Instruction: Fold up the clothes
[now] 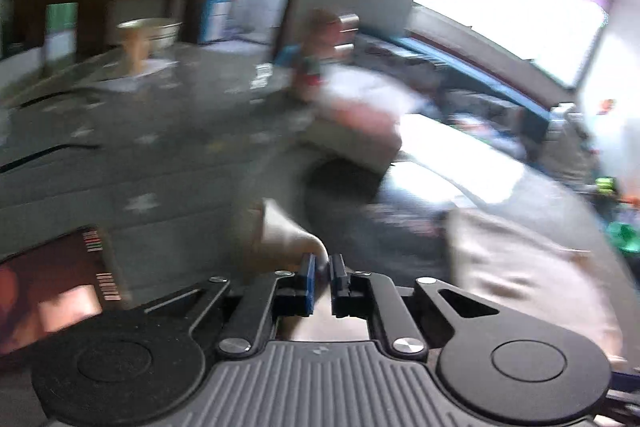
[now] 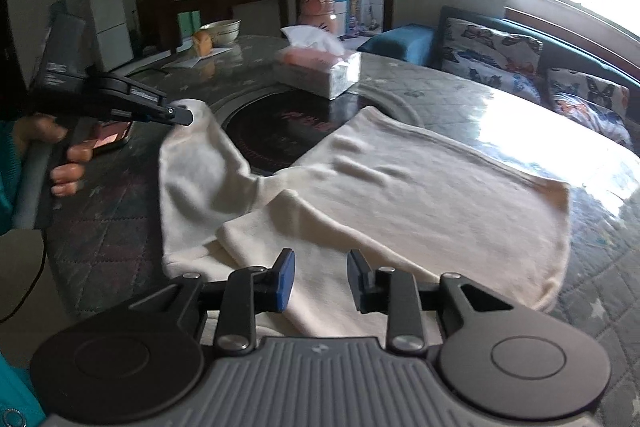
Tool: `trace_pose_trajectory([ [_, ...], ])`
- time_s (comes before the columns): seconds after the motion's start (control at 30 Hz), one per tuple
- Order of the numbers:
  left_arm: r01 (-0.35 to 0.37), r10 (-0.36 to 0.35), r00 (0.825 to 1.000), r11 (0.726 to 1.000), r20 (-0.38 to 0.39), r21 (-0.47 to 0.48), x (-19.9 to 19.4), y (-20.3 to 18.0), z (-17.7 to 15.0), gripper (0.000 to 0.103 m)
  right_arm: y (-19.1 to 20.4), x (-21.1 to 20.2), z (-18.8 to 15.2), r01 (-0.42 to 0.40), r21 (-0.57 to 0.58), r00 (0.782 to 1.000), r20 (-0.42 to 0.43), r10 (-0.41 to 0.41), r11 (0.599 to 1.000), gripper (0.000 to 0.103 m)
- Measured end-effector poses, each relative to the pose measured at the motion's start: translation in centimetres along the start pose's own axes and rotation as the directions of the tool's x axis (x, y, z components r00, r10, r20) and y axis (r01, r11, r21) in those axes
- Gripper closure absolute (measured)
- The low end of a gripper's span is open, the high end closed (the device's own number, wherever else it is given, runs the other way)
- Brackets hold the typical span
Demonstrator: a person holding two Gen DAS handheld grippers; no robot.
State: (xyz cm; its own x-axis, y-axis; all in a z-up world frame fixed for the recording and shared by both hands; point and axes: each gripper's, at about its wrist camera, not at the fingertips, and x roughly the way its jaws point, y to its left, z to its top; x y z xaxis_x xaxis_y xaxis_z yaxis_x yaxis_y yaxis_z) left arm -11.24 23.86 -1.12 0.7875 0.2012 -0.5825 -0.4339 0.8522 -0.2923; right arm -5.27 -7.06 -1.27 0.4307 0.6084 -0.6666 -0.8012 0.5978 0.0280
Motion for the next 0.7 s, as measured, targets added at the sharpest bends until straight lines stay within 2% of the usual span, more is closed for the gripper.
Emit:
trace_pose_trajectory([
  [0.07,0.099,-0.1,0.995,0.995,0.012,0.021,-1.1,-1.9,0.3,0.097,-0.6,-0.6,-0.1,0.015,0.019,1.0,0.013,-0.015,1.0,0.075],
  [0.17,0.23,-0.233,0.972,0.97,0.034,0.078,-2.8,-5.1,0.5,0.098,-1.5,-1.3,-0.2,0.032,0.052,0.999,0.022,-0.033,0.998,0.075],
  [0.23,0.355,-0.357,0.934,0.93,0.004,0.097,-3.4,-7.1,0.4,0.098,-2.1,-1.8,-0.3,0.051,0.071,0.998,0.031,-0.053,0.996,0.075],
  [0.3,0.443,-0.444,0.896,0.887,-0.025,0.13,-4.1,-8.8,-0.2,0.097,-2.7,-2.3,-0.3,0.064,0.091,0.997,0.035,-0.067,0.994,0.075],
  [0.33,0.453,-0.454,0.89,0.876,-0.032,0.168,-4.3,-9.5,-0.7,0.096,-2.9,-2.5,-0.3,0.064,0.101,0.997,0.036,-0.068,0.993,0.075],
  [0.4,0.41,-0.416,0.909,0.876,-0.03,0.253,-4.6,-10.3,-1.7,0.091,-3.1,-2.6,-0.2,0.061,0.11,0.997,0.032,-0.065,0.992,0.075],
  [0.47,0.339,-0.347,0.938,0.897,-0.022,0.283,-4.4,-9.4,-2.2,0.086,-2.9,-2.2,0.2,0.045,0.098,0.999,0.02,-0.047,0.994,0.075],
  [0.57,0.194,-0.201,0.98,0.937,-0.006,0.292,-3.7,-7.0,-3.0,0.066,-2.0,-0.6,1.7,-0.009,0.069,1.0,0.003,0.009,0.998,0.075],
  [0.63,0.122,-0.123,0.992,0.954,-0.013,0.273,-3.2,-5.1,-3.4,0.062,-1.4,0.4,2.7,-0.045,0.05,0.999,-0.01,0.046,0.998,0.075],
  [0.7,0.075,-0.073,0.997,0.965,-0.018,0.253,-3.1,-3.7,-3.8,0.058,-0.9,1.5,3.7,-0.081,0.031,0.996,-0.023,0.082,0.996,0.075],
])
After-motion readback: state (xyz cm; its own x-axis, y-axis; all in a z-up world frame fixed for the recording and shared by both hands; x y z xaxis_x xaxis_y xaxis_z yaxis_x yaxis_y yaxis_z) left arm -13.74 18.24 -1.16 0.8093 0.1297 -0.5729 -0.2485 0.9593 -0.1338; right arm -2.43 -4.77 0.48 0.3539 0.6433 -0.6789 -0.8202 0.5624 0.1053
